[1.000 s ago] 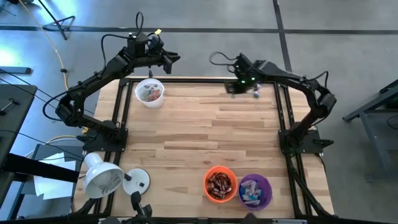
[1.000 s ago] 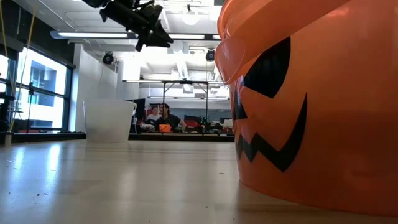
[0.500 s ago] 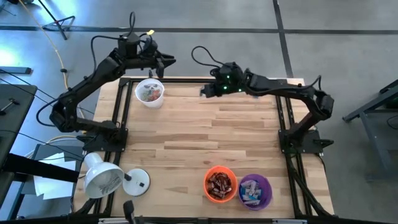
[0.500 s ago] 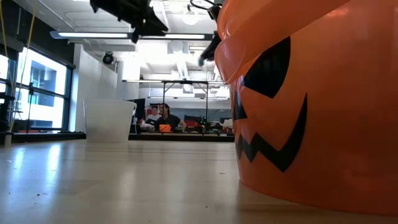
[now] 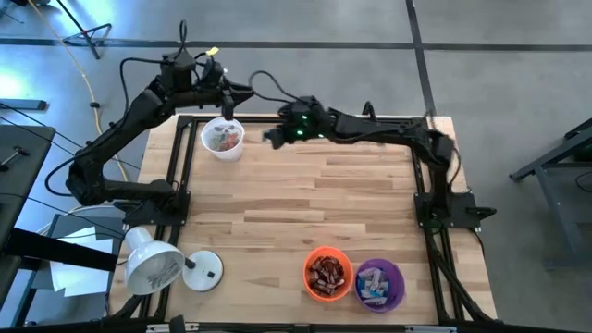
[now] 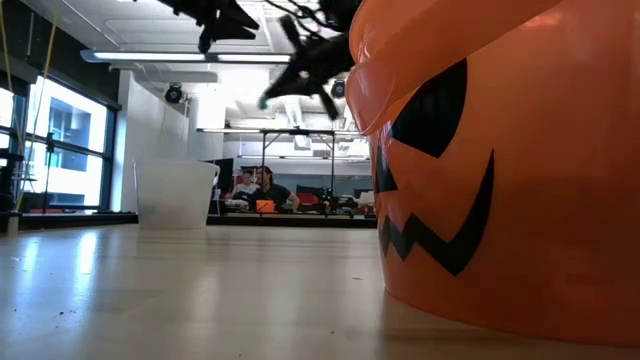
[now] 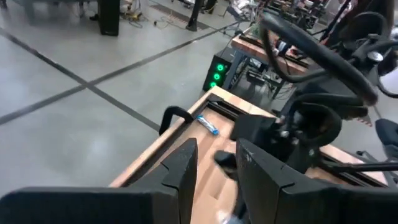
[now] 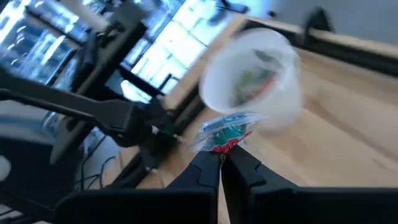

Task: Organize candy in baskets
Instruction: Put the blue gummy into the white bucket

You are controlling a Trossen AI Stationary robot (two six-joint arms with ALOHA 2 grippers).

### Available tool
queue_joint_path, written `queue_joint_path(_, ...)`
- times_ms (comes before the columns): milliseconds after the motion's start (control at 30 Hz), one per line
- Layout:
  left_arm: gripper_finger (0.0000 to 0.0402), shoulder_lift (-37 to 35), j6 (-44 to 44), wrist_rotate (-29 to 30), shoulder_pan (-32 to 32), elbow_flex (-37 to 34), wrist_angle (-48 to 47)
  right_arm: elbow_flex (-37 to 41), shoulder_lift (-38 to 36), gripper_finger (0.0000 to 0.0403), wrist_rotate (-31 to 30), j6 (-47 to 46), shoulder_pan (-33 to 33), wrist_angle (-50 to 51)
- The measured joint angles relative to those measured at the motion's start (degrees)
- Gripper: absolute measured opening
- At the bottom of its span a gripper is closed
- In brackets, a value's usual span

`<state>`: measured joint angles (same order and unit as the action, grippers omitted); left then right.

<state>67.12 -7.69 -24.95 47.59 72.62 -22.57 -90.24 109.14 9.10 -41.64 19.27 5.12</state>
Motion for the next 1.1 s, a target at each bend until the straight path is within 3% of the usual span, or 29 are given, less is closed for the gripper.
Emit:
queue_joint_path(300,0.0099,-3.55,-3.24,0.01,-2.97,0.0,-0.34,-30.69,17.1,0.0,1.15,9.92,-0.01,13.51)
queue_joint_path(467,0.0099,-5.17,-4.27,0.22,-3.83,0.0,-0.37,-44.65,26.47,0.0,1.43,11.07,1.06,20.54)
queue_joint_path(633,0.0099,-6.03,-4.27,0.64,-4.56,0.0,-0.38,-40.19,28.23,0.0,7.97,4.75,3.06,8.85)
queue_joint_path(1100,0.0099,-5.97,-3.14,4.5,-4.59,0.0,-0.28,-39.73,32.12,0.0,5.56,3.0,3.12,-1.56)
